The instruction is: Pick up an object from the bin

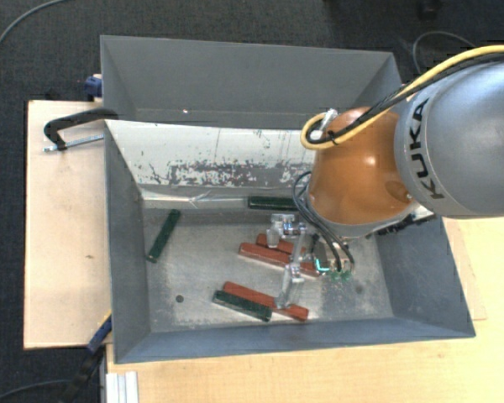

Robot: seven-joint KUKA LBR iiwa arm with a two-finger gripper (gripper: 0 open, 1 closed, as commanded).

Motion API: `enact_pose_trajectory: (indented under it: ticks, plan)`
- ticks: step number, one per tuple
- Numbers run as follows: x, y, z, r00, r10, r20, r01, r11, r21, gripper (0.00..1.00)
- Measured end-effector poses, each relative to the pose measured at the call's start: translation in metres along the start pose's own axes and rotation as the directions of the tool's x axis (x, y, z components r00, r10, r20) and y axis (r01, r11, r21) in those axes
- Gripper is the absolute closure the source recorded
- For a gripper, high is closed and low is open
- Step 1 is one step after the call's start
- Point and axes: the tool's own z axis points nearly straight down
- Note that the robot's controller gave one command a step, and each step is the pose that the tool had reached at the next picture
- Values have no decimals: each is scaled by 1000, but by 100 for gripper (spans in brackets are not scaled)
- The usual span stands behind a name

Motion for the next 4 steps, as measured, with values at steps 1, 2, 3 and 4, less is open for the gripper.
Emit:
enact_pose_trajectory:
  ticks: [1,2,3,4]
  plan:
    - [-1,13,84,986,-169,9,169,986,0,0]
    - [-1,26,83,999,32,10,-32,999,-2,0]
    - [-2,25,81,999,33,10,-33,999,-2,100]
    - [-8,-15,55,1000,21,14,-21,1000,1,100]
